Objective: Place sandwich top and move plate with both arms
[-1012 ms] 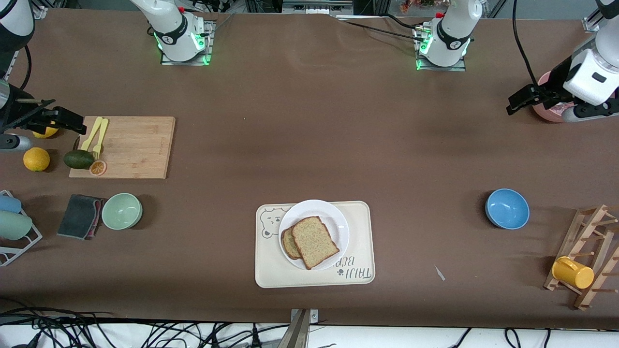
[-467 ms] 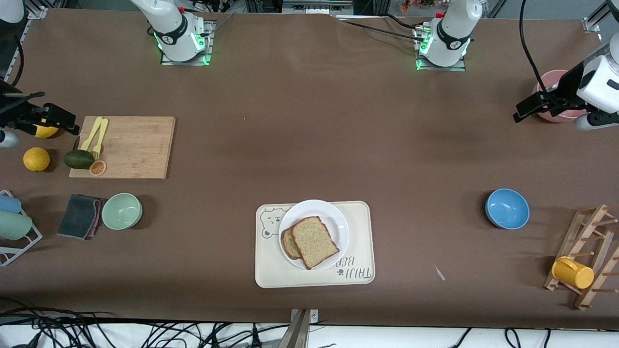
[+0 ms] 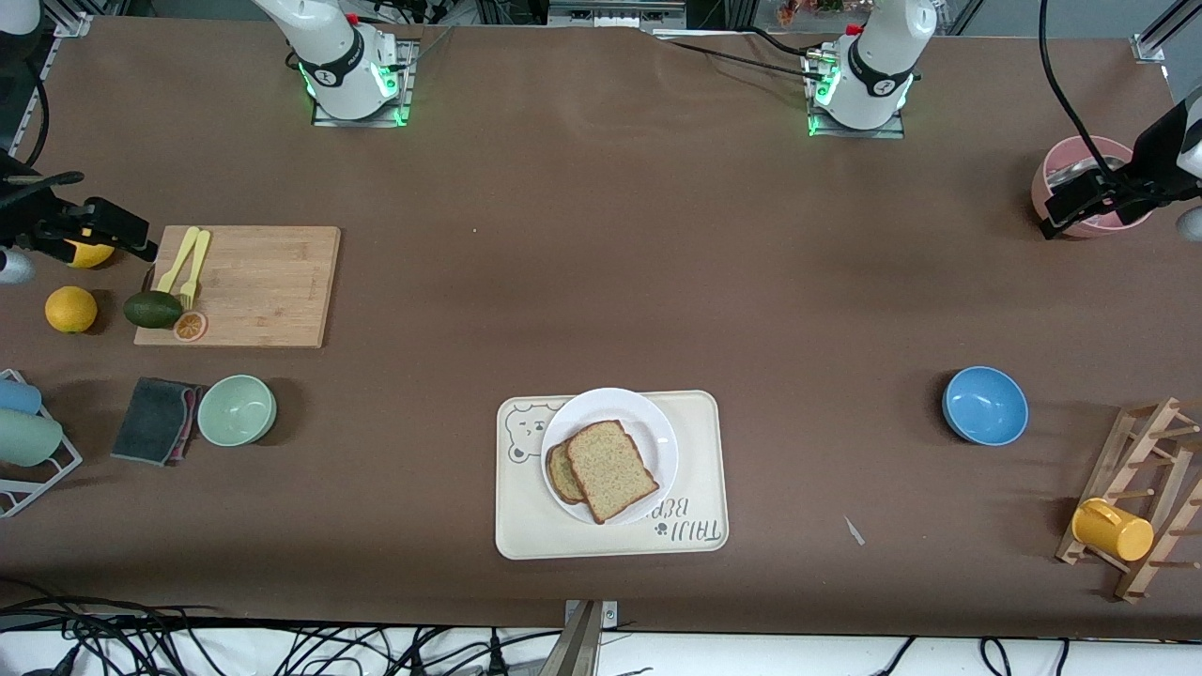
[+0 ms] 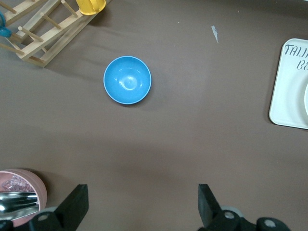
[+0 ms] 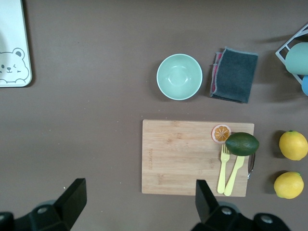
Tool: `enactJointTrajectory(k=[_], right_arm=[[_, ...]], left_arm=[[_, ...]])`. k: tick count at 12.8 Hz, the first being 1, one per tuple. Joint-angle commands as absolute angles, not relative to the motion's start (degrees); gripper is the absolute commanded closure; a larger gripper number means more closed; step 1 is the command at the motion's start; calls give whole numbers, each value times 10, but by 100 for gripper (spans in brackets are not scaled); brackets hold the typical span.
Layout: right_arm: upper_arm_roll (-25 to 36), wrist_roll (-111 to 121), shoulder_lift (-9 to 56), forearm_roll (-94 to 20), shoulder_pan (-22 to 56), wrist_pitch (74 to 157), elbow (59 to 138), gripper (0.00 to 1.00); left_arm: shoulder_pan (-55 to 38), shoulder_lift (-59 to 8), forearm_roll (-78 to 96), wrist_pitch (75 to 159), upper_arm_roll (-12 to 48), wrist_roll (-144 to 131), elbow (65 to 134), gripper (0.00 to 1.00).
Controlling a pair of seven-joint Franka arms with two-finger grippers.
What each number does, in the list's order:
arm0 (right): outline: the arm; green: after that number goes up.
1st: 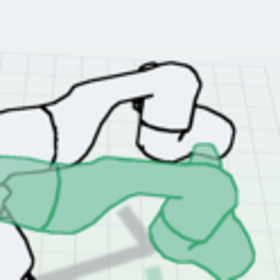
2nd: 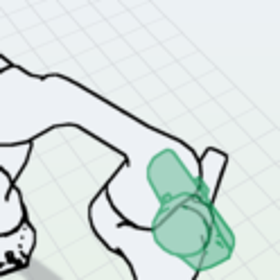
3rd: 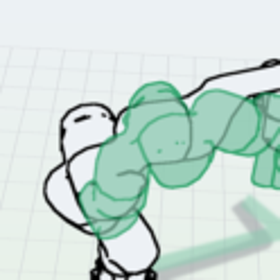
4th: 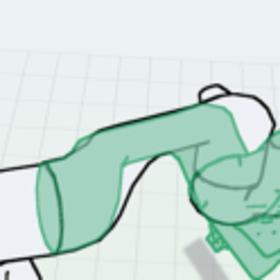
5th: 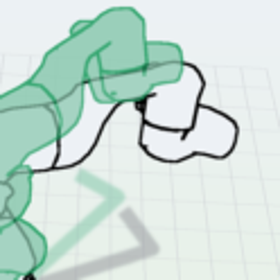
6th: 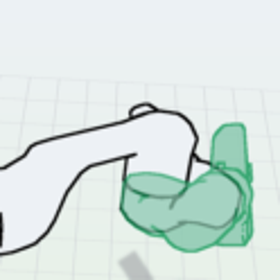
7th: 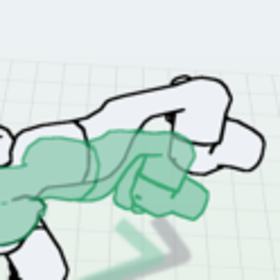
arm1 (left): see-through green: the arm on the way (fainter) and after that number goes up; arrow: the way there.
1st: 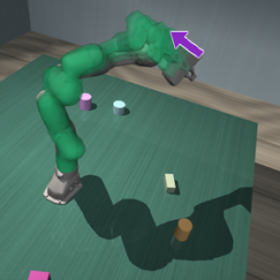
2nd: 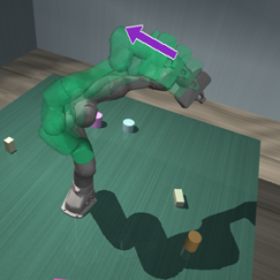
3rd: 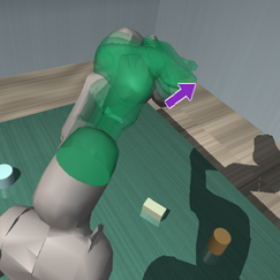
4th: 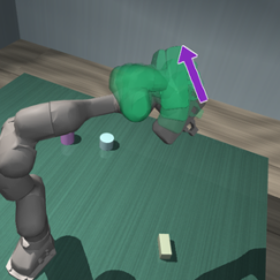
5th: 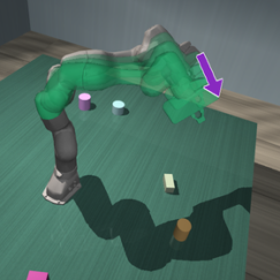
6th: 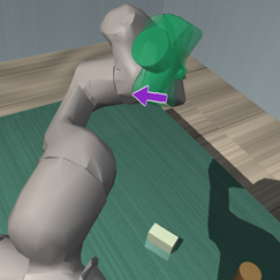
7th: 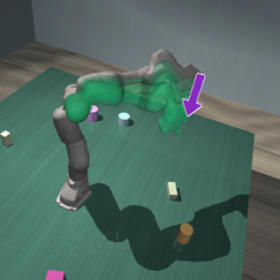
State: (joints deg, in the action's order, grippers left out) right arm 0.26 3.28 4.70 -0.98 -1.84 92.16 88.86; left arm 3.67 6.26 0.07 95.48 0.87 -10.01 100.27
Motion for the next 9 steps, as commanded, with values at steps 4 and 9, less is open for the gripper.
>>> enactJointTrajectory(k=[4, 9], right_arm=[[4, 40, 52, -17, -19, 909, 880, 0], [4, 8, 57, -12, -19, 911, 878, 0]], left_arm=[[33, 60, -20, 939, 12, -104, 990, 0], [31, 60, -36, 936, 17, -103, 978, 0]])
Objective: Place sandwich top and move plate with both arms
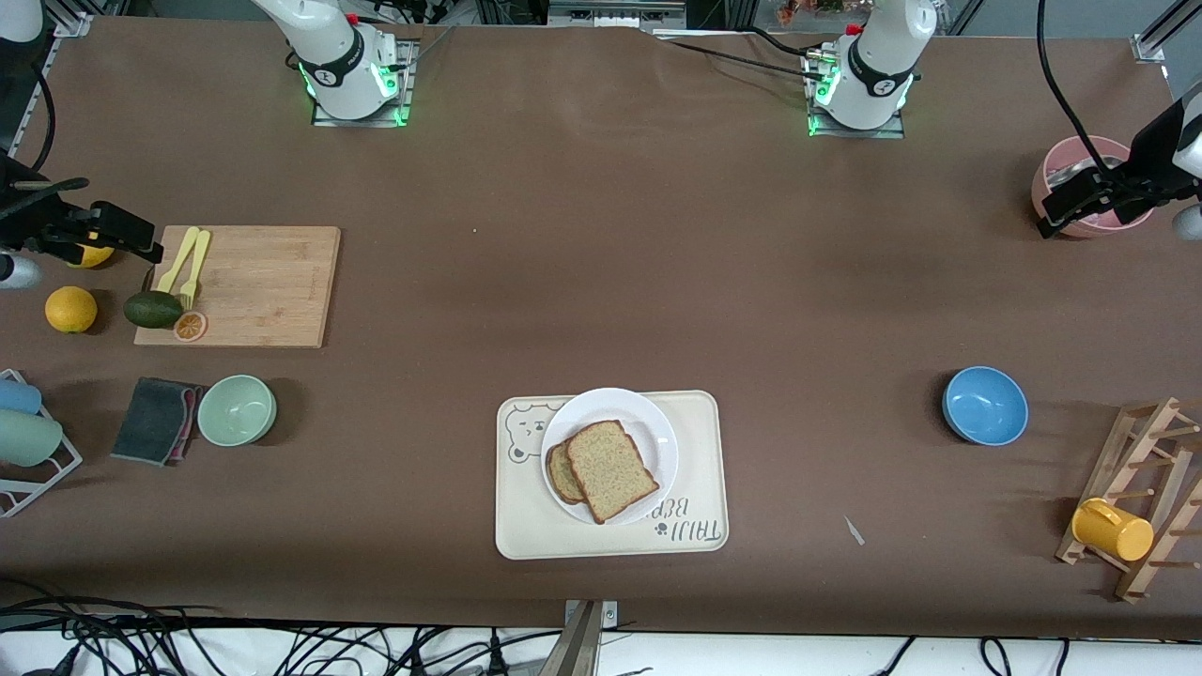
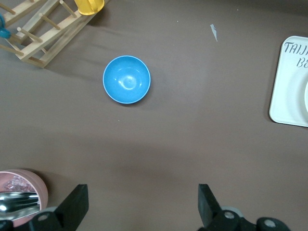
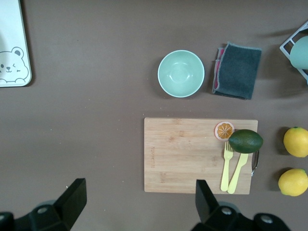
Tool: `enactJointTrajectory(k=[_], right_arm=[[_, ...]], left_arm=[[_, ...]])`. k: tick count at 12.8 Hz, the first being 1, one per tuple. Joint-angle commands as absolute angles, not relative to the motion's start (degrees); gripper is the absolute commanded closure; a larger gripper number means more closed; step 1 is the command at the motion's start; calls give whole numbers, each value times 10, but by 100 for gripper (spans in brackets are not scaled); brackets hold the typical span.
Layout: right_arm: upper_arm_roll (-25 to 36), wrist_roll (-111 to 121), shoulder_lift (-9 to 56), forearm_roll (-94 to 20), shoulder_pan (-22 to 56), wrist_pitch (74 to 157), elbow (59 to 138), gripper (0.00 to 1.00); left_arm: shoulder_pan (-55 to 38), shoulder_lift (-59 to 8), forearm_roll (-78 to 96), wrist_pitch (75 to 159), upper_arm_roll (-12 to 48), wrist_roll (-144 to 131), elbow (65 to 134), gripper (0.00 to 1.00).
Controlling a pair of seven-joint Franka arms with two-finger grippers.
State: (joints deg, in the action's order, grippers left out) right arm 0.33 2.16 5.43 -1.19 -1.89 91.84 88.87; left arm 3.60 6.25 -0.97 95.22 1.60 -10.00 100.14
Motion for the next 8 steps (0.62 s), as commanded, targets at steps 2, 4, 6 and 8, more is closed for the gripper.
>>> enactJointTrajectory(k=[2, 4, 6, 8], right_arm=[[4, 12, 57, -12, -20, 914, 878, 0], [4, 16, 57, -14, -20, 914, 878, 0], [4, 12, 57, -12, -19, 912, 876, 0], [4, 11, 57, -14, -19, 915, 876, 0]], left_arm=[[27, 60, -36, 935, 18, -105, 978, 0], [27, 60, -36, 935, 25, -105, 979, 0], [27, 59, -36, 935, 25, -107, 979, 0], [27, 59, -32, 935, 25, -106, 980, 0]])
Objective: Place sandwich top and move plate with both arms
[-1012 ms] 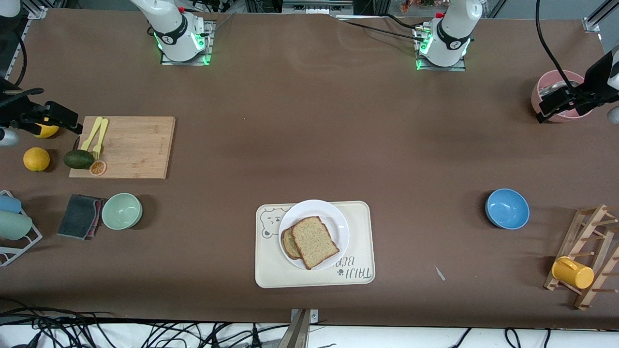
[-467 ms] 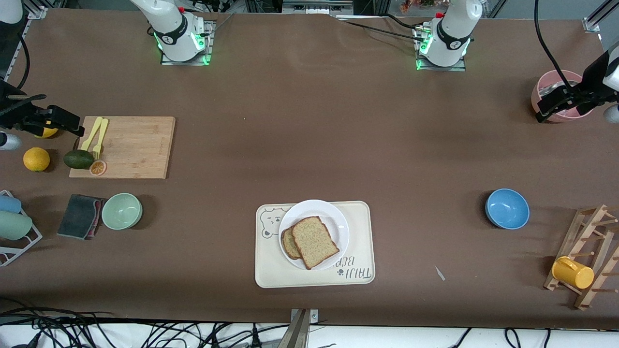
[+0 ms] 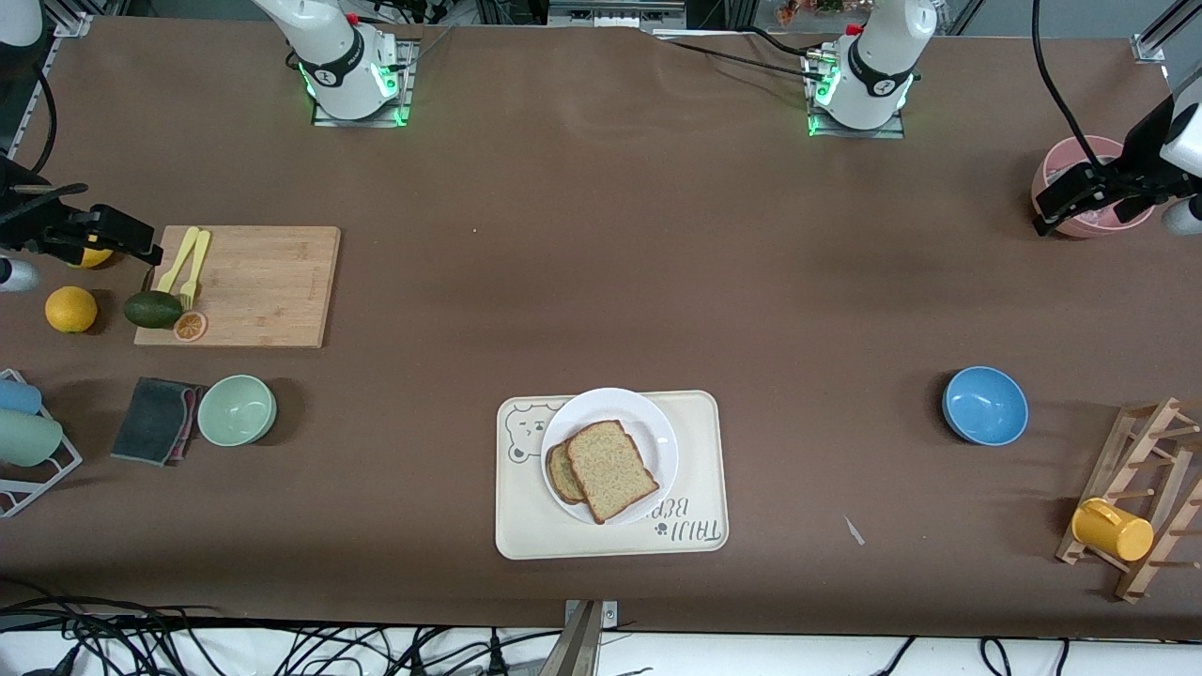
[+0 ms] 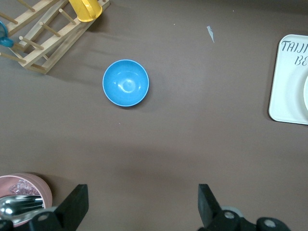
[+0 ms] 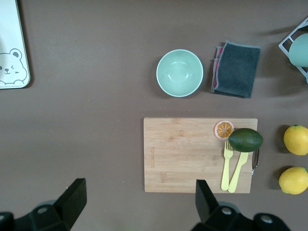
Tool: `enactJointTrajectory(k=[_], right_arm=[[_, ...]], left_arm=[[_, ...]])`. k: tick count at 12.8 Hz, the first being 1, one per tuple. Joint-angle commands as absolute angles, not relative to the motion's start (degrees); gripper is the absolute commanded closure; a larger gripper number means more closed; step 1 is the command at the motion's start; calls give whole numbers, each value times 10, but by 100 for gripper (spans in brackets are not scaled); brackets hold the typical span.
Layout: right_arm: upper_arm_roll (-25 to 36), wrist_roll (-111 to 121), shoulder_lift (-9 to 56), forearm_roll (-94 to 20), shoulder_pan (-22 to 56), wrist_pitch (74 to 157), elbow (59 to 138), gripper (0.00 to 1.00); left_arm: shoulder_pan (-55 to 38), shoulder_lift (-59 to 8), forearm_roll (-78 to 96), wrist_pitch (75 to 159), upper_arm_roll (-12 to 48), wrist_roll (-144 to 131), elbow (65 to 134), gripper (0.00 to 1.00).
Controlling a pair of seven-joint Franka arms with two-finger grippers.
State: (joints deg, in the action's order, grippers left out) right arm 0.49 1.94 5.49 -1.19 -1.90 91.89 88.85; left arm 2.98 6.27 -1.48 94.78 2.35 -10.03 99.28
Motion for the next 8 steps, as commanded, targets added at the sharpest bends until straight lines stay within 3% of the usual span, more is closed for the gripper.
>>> enactJointTrajectory(k=[1, 8], right_arm=[[4, 11, 57, -14, -19, 915, 876, 0], [3, 11, 62, -15, -18, 918, 859, 0]], left_arm=[[26, 58, -31, 935, 25, -107, 980, 0], [24, 54, -25, 928, 26, -108, 971, 0]])
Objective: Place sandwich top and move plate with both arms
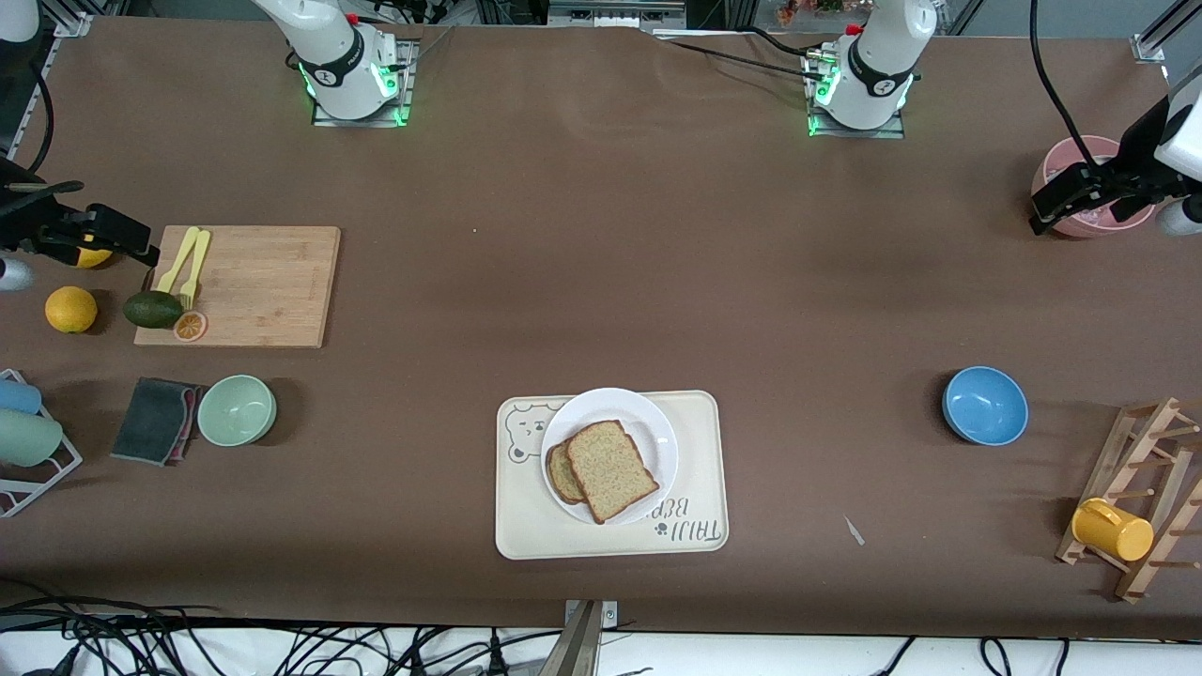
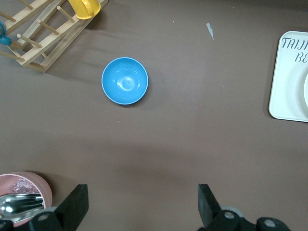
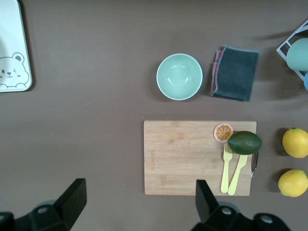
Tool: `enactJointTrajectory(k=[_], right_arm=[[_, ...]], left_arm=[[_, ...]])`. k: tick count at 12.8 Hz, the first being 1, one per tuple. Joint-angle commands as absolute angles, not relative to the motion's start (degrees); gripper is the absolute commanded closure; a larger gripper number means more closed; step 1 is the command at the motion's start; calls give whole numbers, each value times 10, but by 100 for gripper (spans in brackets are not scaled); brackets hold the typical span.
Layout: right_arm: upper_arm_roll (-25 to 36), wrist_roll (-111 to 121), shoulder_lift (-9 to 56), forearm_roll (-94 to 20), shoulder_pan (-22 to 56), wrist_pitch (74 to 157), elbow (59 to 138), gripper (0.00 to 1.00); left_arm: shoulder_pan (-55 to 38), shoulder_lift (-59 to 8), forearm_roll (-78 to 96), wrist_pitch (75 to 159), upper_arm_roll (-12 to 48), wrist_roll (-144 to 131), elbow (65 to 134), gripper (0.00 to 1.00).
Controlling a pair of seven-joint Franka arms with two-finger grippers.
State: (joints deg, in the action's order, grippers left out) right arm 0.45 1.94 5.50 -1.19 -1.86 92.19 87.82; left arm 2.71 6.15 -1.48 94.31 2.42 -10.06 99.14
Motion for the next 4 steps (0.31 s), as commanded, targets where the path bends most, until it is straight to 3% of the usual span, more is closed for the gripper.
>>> enactJointTrajectory(k=[1, 4], right_arm=[[4, 11, 65, -15, -18, 918, 858, 0], [4, 15, 67, -15, -19, 915, 858, 0]], left_arm=[[24, 54, -25, 928, 26, -108, 971, 0], [25, 53, -25, 928, 25, -108, 971, 0]])
